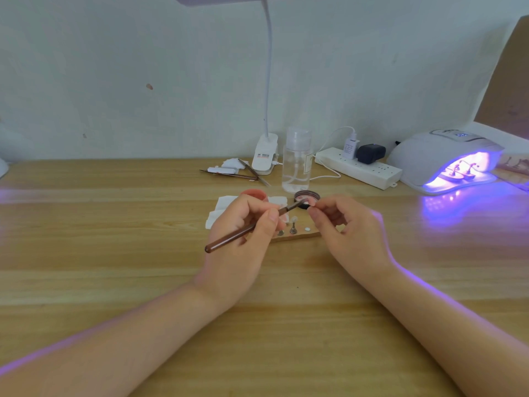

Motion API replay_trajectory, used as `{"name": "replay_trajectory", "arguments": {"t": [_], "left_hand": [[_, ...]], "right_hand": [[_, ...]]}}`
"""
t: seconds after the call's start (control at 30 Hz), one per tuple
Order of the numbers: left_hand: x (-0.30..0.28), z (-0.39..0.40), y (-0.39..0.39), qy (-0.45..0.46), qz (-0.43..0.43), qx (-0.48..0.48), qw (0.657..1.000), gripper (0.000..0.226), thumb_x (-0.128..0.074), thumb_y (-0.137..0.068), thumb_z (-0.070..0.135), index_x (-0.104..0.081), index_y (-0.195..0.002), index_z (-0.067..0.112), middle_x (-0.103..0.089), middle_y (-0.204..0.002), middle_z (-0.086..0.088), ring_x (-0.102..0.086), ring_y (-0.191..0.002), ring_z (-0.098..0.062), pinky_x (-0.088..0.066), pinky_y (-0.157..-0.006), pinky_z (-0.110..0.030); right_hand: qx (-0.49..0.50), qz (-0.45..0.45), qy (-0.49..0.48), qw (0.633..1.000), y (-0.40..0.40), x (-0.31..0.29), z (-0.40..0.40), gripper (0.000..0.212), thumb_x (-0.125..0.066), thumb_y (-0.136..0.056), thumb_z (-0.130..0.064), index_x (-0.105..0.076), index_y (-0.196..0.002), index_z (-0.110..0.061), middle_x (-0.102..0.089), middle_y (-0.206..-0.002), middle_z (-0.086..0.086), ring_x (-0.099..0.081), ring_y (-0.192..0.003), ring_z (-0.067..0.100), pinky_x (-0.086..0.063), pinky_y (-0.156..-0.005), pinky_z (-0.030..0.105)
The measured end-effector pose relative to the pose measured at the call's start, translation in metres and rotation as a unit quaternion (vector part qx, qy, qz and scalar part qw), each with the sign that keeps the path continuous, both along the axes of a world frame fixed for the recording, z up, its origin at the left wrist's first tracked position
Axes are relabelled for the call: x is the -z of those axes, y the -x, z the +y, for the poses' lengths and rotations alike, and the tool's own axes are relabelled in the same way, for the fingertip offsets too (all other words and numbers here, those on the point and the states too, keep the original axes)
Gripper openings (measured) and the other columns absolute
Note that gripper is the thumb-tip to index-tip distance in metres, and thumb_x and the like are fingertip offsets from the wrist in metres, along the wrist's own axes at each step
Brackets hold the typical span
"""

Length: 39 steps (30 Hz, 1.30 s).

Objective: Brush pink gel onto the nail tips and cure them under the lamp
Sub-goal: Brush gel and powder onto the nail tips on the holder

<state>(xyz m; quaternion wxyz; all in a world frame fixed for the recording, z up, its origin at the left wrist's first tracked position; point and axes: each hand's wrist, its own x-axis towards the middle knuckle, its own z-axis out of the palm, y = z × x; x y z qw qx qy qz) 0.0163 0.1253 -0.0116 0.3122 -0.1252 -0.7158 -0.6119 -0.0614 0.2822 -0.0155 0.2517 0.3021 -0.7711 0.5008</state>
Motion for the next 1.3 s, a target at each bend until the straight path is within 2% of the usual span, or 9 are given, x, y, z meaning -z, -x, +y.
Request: {"name": "replay_trajectory", "arguments": {"t": [0.27, 0.4, 0.5, 0.6, 0.77, 0.93, 1.1, 1.2, 1.3], "left_hand": [[-0.0029, 0.0012, -0.0022, 0.03, -0.021, -0.001, 0.999, 0.008, -0.055, -0.086, 0.036, -0.062, -0.087, 0.039, -0.067, -0.09, 0.012, -0.057, -0.115, -0.013, -0.049, -0.093, -0.042], [-0.0024, 0.0017, -0.0046, 0.051, -0.019, 0.0, 0.999, 0.008, -0.055, -0.088, 0.023, -0.061, -0.085, 0.027, -0.067, -0.086, 0.002, -0.059, -0.106, -0.003, -0.052, -0.09, -0.035], [-0.0038, 0.0026, -0.0075, 0.067, -0.01, 0.01, 0.998, 0.009, -0.053, -0.088, 0.015, -0.059, -0.087, 0.021, -0.07, -0.081, 0.01, -0.062, -0.094, 0.007, -0.05, -0.087, -0.02], [-0.0038, 0.0024, -0.0086, 0.077, 0.016, 0.003, 0.997, 0.012, -0.051, -0.088, 0.01, -0.058, -0.086, 0.02, -0.068, -0.076, 0.017, -0.064, -0.086, 0.006, -0.047, -0.092, -0.025], [-0.005, 0.0023, -0.0063, 0.053, 0.011, -0.013, 0.998, 0.016, -0.055, -0.088, 0.017, -0.06, -0.089, 0.032, -0.066, -0.086, 0.024, -0.063, -0.1, -0.009, -0.05, -0.083, -0.021], [-0.0029, 0.003, -0.0044, 0.077, -0.003, -0.014, 0.997, 0.015, -0.06, -0.085, 0.016, -0.064, -0.096, 0.025, -0.064, -0.098, 0.031, -0.059, -0.098, 0.009, -0.045, -0.081, -0.01], [-0.0032, 0.0043, -0.0076, 0.106, 0.019, -0.019, 0.994, 0.013, -0.059, -0.084, 0.008, -0.065, -0.091, 0.017, -0.071, -0.093, 0.006, -0.062, -0.095, 0.004, -0.043, -0.082, -0.008], [-0.0048, 0.0041, -0.0098, 0.109, 0.032, -0.028, 0.993, 0.021, -0.058, -0.082, 0.005, -0.061, -0.087, 0.026, -0.068, -0.087, 0.021, -0.061, -0.094, 0.009, -0.042, -0.08, -0.005], [-0.005, 0.0037, -0.0085, 0.097, 0.025, -0.029, 0.995, 0.018, -0.059, -0.084, 0.01, -0.064, -0.091, 0.025, -0.068, -0.099, 0.021, -0.061, -0.1, 0.007, -0.043, -0.083, -0.007]], "right_hand": [[0.0, 0.008, -0.003, 1.0, -0.0005, -0.0006, 0.0007, 0.014, -0.07, -0.083, -0.009, -0.067, -0.084, -0.022, -0.062, -0.068, -0.021, -0.059, -0.067, -0.007, -0.04, -0.06, 0.001], [0.003, -0.001, -0.005, 1.0, -0.0004, -0.001, 0.0006, 0.01, -0.069, -0.084, -0.008, -0.069, -0.086, -0.018, -0.062, -0.069, -0.021, -0.059, -0.067, -0.008, -0.04, -0.06, 0.001], [0.002, -0.008, -0.007, 1.0, -0.0004, -0.0016, 0.0011, 0.009, -0.069, -0.084, -0.007, -0.069, -0.088, -0.014, -0.061, -0.071, -0.022, -0.059, -0.068, -0.008, -0.04, -0.061, 0.002], [0.005, -0.01, -0.008, 1.0, -0.0009, -0.0026, 0.001, 0.009, -0.069, -0.084, -0.007, -0.068, -0.087, -0.015, -0.06, -0.071, -0.022, -0.059, -0.068, -0.008, -0.04, -0.06, 0.002], [0.007, -0.011, -0.004, 1.0, -0.002, -0.0025, 0.0001, 0.01, -0.069, -0.084, -0.009, -0.068, -0.085, -0.019, -0.06, -0.069, -0.023, -0.058, -0.068, -0.009, -0.039, -0.059, 0.001], [0.005, -0.009, -0.006, 1.0, -0.0025, -0.0022, 0.0012, 0.009, -0.069, -0.084, -0.009, -0.069, -0.085, -0.017, -0.061, -0.069, -0.023, -0.058, -0.068, -0.009, -0.038, -0.059, 0.001], [-0.001, -0.013, 0.0, 1.0, -0.0033, -0.0025, 0.001, 0.015, -0.068, -0.084, -0.005, -0.067, -0.086, -0.02, -0.06, -0.069, -0.022, -0.057, -0.066, -0.01, -0.038, -0.058, 0.001], [-0.001, -0.019, 0.007, 1.0, -0.0029, -0.0025, 0.0007, 0.012, -0.068, -0.084, -0.006, -0.067, -0.085, -0.018, -0.061, -0.068, -0.019, -0.057, -0.065, -0.01, -0.037, -0.057, 0.001], [-0.001, -0.019, 0.007, 1.0, -0.0033, -0.0027, 0.0009, 0.013, -0.068, -0.084, -0.006, -0.067, -0.084, -0.019, -0.061, -0.068, -0.019, -0.057, -0.065, -0.01, -0.037, -0.057, 0.001]]}}
